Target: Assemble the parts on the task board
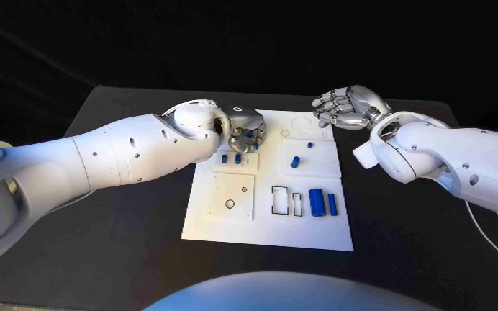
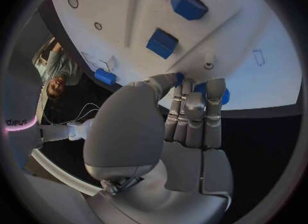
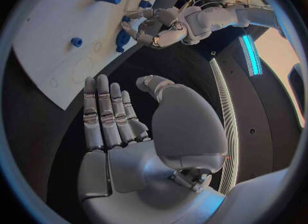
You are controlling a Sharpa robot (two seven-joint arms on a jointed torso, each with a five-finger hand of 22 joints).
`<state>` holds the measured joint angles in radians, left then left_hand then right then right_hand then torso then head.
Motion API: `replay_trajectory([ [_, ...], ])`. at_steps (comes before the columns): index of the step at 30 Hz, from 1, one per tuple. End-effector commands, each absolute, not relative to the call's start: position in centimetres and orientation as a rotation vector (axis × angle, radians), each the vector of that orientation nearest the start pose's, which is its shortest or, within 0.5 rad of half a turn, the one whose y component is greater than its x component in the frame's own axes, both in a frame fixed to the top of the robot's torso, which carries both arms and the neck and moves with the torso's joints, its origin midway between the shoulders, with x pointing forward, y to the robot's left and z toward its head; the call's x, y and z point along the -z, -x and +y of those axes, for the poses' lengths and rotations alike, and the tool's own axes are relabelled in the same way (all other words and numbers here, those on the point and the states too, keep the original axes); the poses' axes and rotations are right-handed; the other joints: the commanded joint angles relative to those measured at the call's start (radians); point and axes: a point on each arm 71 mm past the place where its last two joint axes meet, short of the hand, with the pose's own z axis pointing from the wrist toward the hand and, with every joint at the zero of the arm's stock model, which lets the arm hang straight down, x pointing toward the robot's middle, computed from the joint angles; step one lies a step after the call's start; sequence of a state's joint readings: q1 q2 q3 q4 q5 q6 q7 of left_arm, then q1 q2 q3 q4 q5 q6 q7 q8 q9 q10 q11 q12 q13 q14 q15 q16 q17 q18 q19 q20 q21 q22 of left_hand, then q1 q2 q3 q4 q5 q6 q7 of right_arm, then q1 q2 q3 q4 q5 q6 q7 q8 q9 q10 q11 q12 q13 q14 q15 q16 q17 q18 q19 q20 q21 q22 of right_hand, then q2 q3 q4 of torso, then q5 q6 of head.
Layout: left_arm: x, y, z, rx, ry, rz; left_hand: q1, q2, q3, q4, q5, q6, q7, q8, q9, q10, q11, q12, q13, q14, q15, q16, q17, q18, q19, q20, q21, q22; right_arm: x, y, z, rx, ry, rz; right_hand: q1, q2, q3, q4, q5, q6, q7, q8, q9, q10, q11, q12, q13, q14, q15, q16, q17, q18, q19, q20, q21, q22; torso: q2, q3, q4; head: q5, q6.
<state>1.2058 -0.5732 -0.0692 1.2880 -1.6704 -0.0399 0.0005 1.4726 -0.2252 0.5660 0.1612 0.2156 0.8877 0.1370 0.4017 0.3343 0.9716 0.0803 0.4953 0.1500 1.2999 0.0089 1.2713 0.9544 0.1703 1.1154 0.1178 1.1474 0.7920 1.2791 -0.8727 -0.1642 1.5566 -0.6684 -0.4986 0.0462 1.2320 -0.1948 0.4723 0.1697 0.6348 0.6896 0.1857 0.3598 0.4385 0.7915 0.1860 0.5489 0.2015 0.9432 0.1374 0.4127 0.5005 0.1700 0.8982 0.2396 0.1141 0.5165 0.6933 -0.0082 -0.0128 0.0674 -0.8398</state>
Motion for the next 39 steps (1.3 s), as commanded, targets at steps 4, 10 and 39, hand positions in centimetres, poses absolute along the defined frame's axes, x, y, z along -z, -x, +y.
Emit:
replay_trajectory([
  [4,22.3,-50.6,11.6,0.614,-0.606,1.855,0.013,0.028,0.017,-0.036,-0.012,0.043,0.000,0.002,0.011,0.052,-0.014,0.021,0.016,0.052,-0.010,0.057,0.080,-0.033,0.050,-0.009,0.061,0.089,18.7,-48.2,-21.8,-0.980,-0.562,1.664,0.008,0.000,0.005,0.001,0.001,-0.004,0.072,0.005,-0.001,0.001,0.005,0.004,-0.001,-0.006,-0.001,-0.002,-0.001,0.010,0.003,0.004,-0.003,-0.001,0.000,0.0003,-0.0004,-0.001,0.001],
  [10,22.3,-50.7,11.6,0.616,-0.600,1.842,0.019,0.039,0.022,-0.055,-0.019,0.059,-0.002,0.001,0.016,0.063,-0.017,0.026,0.025,0.062,-0.014,0.069,0.093,-0.038,0.066,-0.013,0.084,0.121,18.7,-48.2,-21.8,-0.980,-0.562,1.664,0.008,0.000,0.005,0.001,0.001,-0.004,0.072,0.005,-0.001,0.001,0.005,0.004,-0.001,-0.006,-0.001,-0.002,-0.001,0.010,0.003,0.004,-0.003,-0.001,0.000,0.0001,0.0009,-0.001,0.001],
  [39,18.3,-49.9,15.1,0.734,-0.401,1.721,-0.019,0.028,0.032,-0.061,-0.016,0.051,0.007,-0.035,0.017,0.054,-0.002,-0.023,0.019,0.077,-0.001,0.087,0.107,-0.044,0.081,-0.003,0.112,0.159,18.8,-48.3,-22.1,-0.974,-0.564,1.661,0.008,0.000,0.005,0.002,0.001,-0.004,0.072,0.008,-0.004,0.000,0.005,0.009,-0.006,-0.006,-0.001,-0.001,-0.002,0.010,0.005,0.004,-0.005,-0.005,-0.002,0.0005,0.0044,0.002,0.015],
])
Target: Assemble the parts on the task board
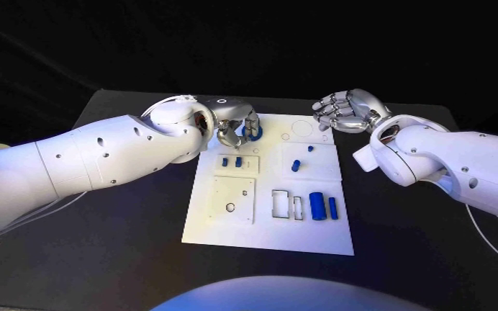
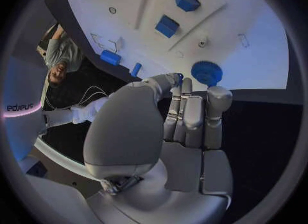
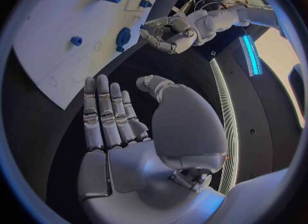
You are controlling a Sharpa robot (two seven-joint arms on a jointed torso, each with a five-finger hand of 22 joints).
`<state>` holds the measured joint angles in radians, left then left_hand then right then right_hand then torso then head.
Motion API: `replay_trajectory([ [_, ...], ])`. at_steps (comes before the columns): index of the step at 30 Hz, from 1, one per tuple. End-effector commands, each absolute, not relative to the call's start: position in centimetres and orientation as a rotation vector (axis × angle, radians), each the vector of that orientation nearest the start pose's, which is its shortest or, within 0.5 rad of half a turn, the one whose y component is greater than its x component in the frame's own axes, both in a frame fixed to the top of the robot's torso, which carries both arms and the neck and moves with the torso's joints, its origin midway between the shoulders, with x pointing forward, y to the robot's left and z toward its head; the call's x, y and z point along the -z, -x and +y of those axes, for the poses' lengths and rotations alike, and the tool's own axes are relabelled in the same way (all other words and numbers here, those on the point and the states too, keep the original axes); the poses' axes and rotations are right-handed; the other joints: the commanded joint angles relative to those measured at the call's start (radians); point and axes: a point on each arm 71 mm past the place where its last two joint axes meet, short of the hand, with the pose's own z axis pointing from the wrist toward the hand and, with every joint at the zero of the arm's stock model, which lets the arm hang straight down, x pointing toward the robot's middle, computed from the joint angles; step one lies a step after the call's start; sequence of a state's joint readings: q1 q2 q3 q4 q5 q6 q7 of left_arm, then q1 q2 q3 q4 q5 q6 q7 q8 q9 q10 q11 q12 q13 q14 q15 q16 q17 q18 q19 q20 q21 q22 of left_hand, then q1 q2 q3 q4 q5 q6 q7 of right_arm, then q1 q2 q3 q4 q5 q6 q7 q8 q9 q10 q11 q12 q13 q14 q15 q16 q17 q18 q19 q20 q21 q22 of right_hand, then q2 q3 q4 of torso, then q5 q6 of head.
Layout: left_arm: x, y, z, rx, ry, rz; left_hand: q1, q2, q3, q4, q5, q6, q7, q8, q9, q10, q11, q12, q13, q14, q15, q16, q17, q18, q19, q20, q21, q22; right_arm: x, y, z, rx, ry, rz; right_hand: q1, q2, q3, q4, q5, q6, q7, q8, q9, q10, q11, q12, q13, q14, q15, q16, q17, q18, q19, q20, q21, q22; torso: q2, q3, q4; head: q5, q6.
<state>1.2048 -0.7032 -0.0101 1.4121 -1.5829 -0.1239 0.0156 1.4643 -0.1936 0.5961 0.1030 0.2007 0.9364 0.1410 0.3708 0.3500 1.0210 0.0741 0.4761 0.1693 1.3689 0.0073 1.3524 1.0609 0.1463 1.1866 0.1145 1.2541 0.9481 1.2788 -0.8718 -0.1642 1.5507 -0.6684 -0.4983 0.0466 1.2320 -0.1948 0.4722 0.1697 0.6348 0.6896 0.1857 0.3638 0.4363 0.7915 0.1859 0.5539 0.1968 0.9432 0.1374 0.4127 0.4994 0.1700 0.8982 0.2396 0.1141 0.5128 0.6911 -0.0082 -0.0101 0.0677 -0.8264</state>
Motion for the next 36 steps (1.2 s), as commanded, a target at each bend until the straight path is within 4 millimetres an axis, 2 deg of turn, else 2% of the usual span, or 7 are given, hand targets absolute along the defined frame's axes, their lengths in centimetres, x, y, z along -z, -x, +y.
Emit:
replay_trajectory([
  [1,18.2,-49.8,15.3,0.731,-0.398,1.724,-0.010,-0.003,0.002,-0.003,-0.001,0.002,0.003,-0.004,0.002,0.004,0.004,-0.004,-0.001,0.008,0.000,0.005,0.001,-0.020,0.010,0.000,0.005,0.003,18.8,-48.3,-22.1,-0.973,-0.564,1.661,0.008,0.000,0.005,0.002,0.001,-0.004,0.072,0.004,-0.001,0.000,0.005,0.004,-0.002,-0.006,-0.001,-0.001,-0.001,0.010,0.005,0.004,-0.005,-0.001,0.000,0.0006,0.0014,0.002,0.002],
  [6,18.3,-50.0,16.2,0.717,-0.379,1.744,-0.015,-0.006,0.001,-0.002,-0.001,0.004,0.002,-0.005,0.003,0.007,0.004,-0.007,-0.001,0.008,0.000,0.005,-0.002,-0.019,0.008,0.001,0.004,0.000,18.8,-48.3,-22.1,-0.972,-0.564,1.661,0.008,0.000,0.005,0.002,0.001,-0.004,0.072,0.004,-0.001,0.000,0.005,0.004,-0.002,-0.006,-0.001,-0.001,-0.001,0.010,0.005,0.004,-0.005,-0.001,-0.001,0.0000,0.0052,0.002,0.003],
  [9,18.4,-50.2,16.6,0.706,-0.373,1.759,-0.016,-0.007,0.001,-0.002,-0.002,0.004,0.002,-0.006,0.003,0.007,0.004,-0.009,-0.001,0.008,0.001,0.005,-0.002,-0.019,0.008,0.001,0.004,0.001,18.8,-48.4,-22.1,-0.972,-0.564,1.662,0.008,0.000,0.005,0.002,0.001,-0.004,0.072,0.004,-0.001,0.000,0.005,0.004,-0.002,-0.006,-0.001,-0.001,-0.001,0.010,0.005,0.004,-0.005,-0.001,0.000,-0.0008,0.0039,0.006,0.003],
  [16,18.9,-50.4,17.3,0.683,-0.371,1.802,-0.018,-0.008,0.001,-0.002,-0.002,0.004,0.002,-0.007,0.003,0.008,0.004,-0.010,-0.001,0.006,0.001,0.004,-0.007,-0.018,0.005,0.001,0.003,-0.003,18.9,-48.4,-22.1,-0.971,-0.565,1.662,0.008,0.000,0.005,0.002,0.001,-0.004,0.072,0.004,-0.001,0.000,0.005,0.004,-0.002,-0.006,-0.001,-0.001,-0.001,0.010,0.005,0.004,-0.005,-0.001,0.001,0.0006,0.0020,0.011,0.002],
  [29,19.8,-50.4,17.4,0.682,-0.373,1.857,-0.018,-0.008,0.002,-0.002,-0.002,0.007,0.002,-0.007,0.004,0.011,0.004,-0.012,-0.001,0.002,0.000,0.000,-0.015,-0.017,0.001,0.001,0.000,-0.008,18.9,-48.4,-22.0,-0.973,-0.564,1.663,0.008,0.000,0.005,0.003,0.001,-0.005,0.072,0.005,-0.003,-0.001,0.005,0.007,-0.005,-0.005,-0.001,-0.001,-0.002,0.010,0.007,0.004,-0.006,-0.004,0.001,0.0004,-0.0003,0.012,0.000],
  [36,20.2,-50.5,17.6,0.675,-0.372,1.879,-0.019,-0.008,0.002,-0.003,-0.002,0.007,0.002,-0.007,0.005,0.012,0.004,-0.012,-0.001,0.001,0.000,-0.001,-0.018,-0.017,0.000,0.001,-0.001,-0.009,18.9,-48.4,-22.1,-0.972,-0.565,1.662,0.008,0.000,0.005,0.003,0.001,-0.005,0.072,0.005,-0.003,-0.001,0.005,0.007,-0.005,-0.005,-0.001,-0.001,-0.002,0.010,0.007,0.004,-0.006,-0.004,0.000,0.0013,0.0007,0.012,-0.001],
])
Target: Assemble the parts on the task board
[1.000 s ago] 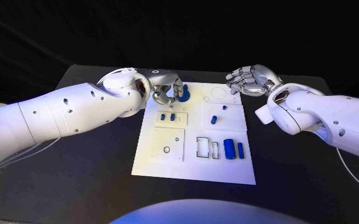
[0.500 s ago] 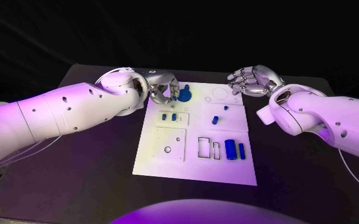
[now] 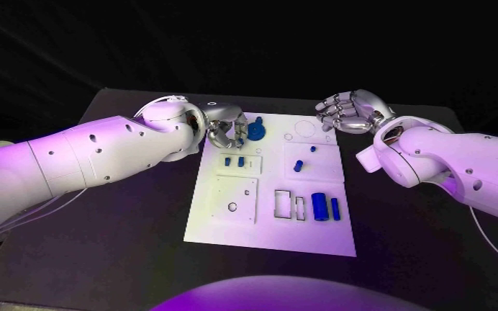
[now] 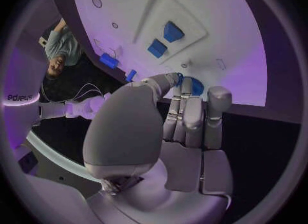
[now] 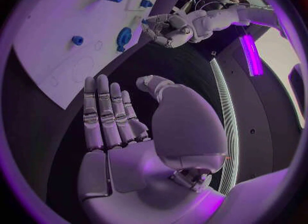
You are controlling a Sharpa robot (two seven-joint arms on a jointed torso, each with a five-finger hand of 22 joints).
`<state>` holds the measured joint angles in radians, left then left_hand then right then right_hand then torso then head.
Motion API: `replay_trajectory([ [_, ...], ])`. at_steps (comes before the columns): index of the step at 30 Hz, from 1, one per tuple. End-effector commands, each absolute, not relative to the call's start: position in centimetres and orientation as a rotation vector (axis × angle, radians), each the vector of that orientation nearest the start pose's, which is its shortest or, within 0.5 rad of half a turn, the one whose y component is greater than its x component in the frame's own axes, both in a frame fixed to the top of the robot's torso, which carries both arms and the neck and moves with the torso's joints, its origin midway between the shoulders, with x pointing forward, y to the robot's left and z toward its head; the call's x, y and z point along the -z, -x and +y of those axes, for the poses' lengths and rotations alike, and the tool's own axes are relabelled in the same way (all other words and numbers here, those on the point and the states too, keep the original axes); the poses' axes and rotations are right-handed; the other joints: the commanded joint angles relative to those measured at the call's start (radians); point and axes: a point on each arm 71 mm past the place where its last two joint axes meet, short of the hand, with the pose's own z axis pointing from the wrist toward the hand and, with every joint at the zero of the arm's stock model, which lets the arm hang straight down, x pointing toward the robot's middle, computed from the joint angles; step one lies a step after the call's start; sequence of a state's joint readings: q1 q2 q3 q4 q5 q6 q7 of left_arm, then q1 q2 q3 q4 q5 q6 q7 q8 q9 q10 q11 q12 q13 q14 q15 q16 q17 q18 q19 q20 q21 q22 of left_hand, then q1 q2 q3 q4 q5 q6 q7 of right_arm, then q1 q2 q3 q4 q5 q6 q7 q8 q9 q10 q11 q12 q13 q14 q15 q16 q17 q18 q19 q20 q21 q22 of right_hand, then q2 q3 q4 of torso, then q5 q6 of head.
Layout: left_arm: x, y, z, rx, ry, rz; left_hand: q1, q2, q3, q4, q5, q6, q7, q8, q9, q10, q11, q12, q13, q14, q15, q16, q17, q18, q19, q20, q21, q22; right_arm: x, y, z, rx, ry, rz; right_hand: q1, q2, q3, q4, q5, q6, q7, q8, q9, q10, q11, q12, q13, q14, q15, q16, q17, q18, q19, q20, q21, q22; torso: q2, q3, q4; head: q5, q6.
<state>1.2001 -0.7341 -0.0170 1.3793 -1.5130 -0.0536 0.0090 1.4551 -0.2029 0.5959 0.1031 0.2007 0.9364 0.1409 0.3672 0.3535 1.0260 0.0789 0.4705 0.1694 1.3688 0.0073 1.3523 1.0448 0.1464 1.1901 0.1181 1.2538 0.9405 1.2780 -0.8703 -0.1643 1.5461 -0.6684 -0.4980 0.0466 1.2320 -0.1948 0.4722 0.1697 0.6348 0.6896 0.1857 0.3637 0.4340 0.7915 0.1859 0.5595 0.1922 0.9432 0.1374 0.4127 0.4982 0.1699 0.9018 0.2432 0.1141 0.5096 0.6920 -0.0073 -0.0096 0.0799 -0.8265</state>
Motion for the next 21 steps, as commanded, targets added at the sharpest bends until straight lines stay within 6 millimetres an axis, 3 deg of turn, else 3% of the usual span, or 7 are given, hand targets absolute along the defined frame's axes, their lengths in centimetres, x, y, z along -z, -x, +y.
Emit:
replay_trajectory([
  [1,20.24,-50.48,17.67,0.674,-0.371,1.880,-0.009,0.001,0.002,-0.003,-0.002,0.007,0.002,-0.004,0.001,0.007,-0.001,-0.007,-0.001,0.001,0.000,-0.001,-0.002,-0.017,-0.003,-0.002,-0.001,-0.002,18.86,-48.37,-22.09,-0.972,-0.565,1.662,0.008,0.000,0.005,0.003,0.001,-0.005,0.072,0.005,-0.001,-0.001,0.005,0.002,-0.001,-0.005,-0.001,-0.001,-0.001,0.010,0.004,0.000,-0.006,-0.001,0.000,0.0000,0.0001,0.000,-0.001],
  [21,20.52,-50.41,17.68,0.664,-0.382,1.918,-0.008,0.000,0.003,-0.006,-0.003,0.011,0.001,-0.005,0.003,0.012,-0.002,-0.008,0.000,-0.002,0.000,-0.003,-0.008,-0.015,-0.011,-0.003,-0.006,-0.012,18.82,-48.34,-22.09,-0.970,-0.557,1.658,0.008,0.000,0.005,0.003,0.001,-0.005,0.072,0.006,-0.002,-0.002,0.005,0.003,-0.002,-0.006,-0.001,0.000,-0.001,0.010,0.004,0.000,-0.007,-0.002,-0.001,-0.0009,0.0004,0.000,-0.005],
])
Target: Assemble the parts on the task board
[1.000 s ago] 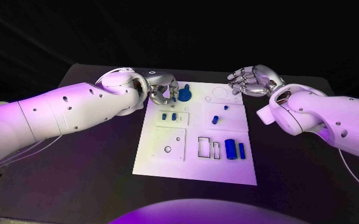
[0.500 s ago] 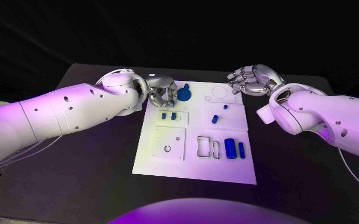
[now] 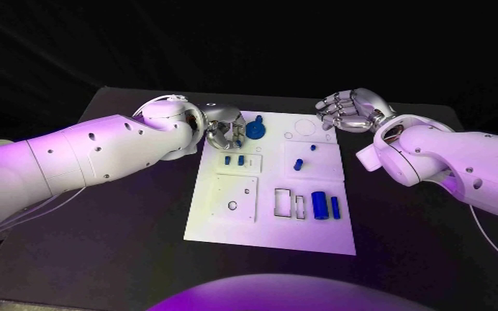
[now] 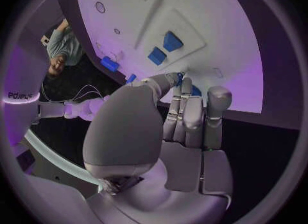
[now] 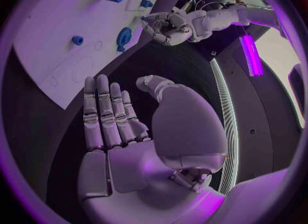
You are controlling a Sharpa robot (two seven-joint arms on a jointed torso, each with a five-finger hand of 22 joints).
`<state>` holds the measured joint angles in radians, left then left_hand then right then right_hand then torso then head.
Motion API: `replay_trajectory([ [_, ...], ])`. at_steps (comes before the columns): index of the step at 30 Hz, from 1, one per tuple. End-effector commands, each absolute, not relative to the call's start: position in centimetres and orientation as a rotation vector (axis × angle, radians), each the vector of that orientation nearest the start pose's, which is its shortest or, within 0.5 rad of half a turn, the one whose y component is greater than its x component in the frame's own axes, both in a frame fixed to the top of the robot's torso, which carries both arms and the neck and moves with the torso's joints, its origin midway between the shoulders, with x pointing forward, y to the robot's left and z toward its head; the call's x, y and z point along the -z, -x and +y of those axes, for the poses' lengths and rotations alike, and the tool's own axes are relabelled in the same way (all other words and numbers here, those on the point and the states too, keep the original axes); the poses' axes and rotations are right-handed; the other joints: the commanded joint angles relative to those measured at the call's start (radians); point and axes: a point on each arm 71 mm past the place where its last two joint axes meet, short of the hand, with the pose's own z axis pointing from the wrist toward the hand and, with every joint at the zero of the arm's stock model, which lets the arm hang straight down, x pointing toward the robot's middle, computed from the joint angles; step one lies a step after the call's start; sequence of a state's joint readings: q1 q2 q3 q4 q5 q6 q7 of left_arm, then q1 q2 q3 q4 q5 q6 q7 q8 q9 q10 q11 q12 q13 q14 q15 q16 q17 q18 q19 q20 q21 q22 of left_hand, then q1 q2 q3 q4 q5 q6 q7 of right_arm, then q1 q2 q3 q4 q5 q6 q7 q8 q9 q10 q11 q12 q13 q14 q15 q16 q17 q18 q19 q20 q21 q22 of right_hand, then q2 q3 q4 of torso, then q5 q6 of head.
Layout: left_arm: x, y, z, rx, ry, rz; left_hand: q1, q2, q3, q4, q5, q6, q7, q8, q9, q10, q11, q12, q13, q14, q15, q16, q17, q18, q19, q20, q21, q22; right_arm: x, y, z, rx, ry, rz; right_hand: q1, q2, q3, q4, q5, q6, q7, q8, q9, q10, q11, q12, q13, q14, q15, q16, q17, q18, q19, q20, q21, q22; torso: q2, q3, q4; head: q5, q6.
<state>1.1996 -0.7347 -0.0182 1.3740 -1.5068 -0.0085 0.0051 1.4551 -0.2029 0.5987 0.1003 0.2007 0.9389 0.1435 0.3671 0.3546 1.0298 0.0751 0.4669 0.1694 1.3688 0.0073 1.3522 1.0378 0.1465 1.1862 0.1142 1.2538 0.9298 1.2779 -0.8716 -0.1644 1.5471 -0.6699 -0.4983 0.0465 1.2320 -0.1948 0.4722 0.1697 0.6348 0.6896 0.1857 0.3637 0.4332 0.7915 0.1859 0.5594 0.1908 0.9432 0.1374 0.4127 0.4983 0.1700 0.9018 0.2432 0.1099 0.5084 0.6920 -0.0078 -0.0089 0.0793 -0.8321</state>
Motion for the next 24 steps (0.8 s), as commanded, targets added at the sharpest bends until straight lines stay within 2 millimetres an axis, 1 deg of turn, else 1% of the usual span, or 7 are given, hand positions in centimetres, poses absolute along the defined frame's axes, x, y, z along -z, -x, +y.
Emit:
replay_trajectory([
  [1,20.53,-50.43,17.66,0.663,-0.381,1.919,-0.008,0.000,0.000,-0.003,-0.003,0.008,-0.001,-0.005,0.002,0.008,0.002,-0.005,0.000,-0.002,0.000,-0.003,-0.001,-0.015,-0.007,0.001,-0.006,-0.001,18.82,-48.34,-22.09,-0.970,-0.557,1.658,0.008,0.000,0.005,0.003,0.001,-0.005,0.072,0.006,-0.001,-0.002,0.005,0.003,-0.001,-0.006,-0.001,0.000,-0.002,0.010,0.004,0.000,-0.003,-0.001,-0.001,-0.0006,-0.0003,0.001,-0.001],
  [2,20.54,-50.46,17.63,0.661,-0.380,1.918,-0.008,0.000,0.000,-0.004,-0.003,0.008,-0.001,-0.005,0.002,0.009,0.002,-0.005,0.000,-0.002,0.000,-0.003,0.000,-0.015,-0.006,0.001,-0.005,0.001,18.82,-48.34,-22.08,-0.970,-0.557,1.658,0.008,0.000,0.005,0.003,0.001,-0.005,0.072,0.006,-0.001,-0.002,0.005,0.003,-0.001,-0.006,-0.001,0.000,-0.002,0.010,0.004,0.000,-0.003,-0.001,-0.001,-0.0001,-0.0003,0.001,0.000],
  [8,20.61,-50.75,17.51,0.648,-0.379,1.913,-0.009,-0.001,0.000,-0.004,-0.004,0.009,-0.001,-0.005,0.002,0.011,0.002,-0.005,0.001,0.000,0.000,0.000,0.007,-0.016,-0.004,0.001,-0.003,0.006,18.81,-48.34,-22.01,-0.972,-0.555,1.659,0.008,0.000,0.005,0.003,0.001,-0.005,0.072,0.006,-0.001,-0.002,0.005,0.003,-0.001,-0.006,-0.001,0.000,-0.002,0.010,0.004,0.000,-0.003,-0.001,0.000,-0.0001,-0.0003,0.002,0.002],
  [15,20.76,-50.94,17.51,0.635,-0.381,1.919,-0.009,-0.001,0.000,-0.005,-0.004,0.010,-0.001,-0.006,0.003,0.014,0.002,-0.005,0.001,0.001,0.000,0.002,0.011,-0.017,-0.002,0.001,-0.001,0.009,18.81,-48.34,-22.02,-0.972,-0.556,1.659,0.008,0.000,0.005,0.003,0.001,-0.005,0.072,0.006,-0.001,-0.002,0.005,0.003,-0.001,-0.006,-0.001,0.000,-0.002,0.010,0.004,0.000,-0.003,-0.001,0.001,0.0003,-0.0015,0.001,-0.001],
  [20,20.86,-50.94,17.59,0.628,-0.385,1.930,-0.008,-0.001,0.000,-0.006,-0.004,0.010,-0.001,-0.006,0.003,0.015,0.001,-0.005,0.002,0.002,0.000,0.002,0.011,-0.017,-0.002,0.001,-0.001,0.009,18.81,-48.33,-22.02,-0.972,-0.555,1.659,0.008,0.000,0.005,0.003,0.001,-0.005,0.072,0.006,-0.001,-0.002,0.005,0.003,-0.001,-0.006,-0.001,0.000,-0.002,0.010,0.004,0.000,-0.003,-0.001,0.000,0.0006,-0.0001,-0.001,-0.003],
  [24,20.94,-50.91,17.65,0.622,-0.389,1.940,-0.008,-0.001,0.000,-0.006,-0.004,0.011,-0.001,-0.006,0.003,0.015,0.001,-0.005,0.002,0.001,0.000,0.002,0.010,-0.017,-0.003,0.001,-0.001,0.009,18.81,-48.33,-22.06,-0.972,-0.556,1.659,0.008,0.000,0.005,0.003,0.001,-0.005,0.072,0.006,-0.001,-0.002,0.005,0.003,-0.001,-0.006,-0.001,0.000,-0.002,0.010,0.004,0.000,-0.003,-0.001,0.000,-0.0002,0.0000,-0.001,-0.006],
])
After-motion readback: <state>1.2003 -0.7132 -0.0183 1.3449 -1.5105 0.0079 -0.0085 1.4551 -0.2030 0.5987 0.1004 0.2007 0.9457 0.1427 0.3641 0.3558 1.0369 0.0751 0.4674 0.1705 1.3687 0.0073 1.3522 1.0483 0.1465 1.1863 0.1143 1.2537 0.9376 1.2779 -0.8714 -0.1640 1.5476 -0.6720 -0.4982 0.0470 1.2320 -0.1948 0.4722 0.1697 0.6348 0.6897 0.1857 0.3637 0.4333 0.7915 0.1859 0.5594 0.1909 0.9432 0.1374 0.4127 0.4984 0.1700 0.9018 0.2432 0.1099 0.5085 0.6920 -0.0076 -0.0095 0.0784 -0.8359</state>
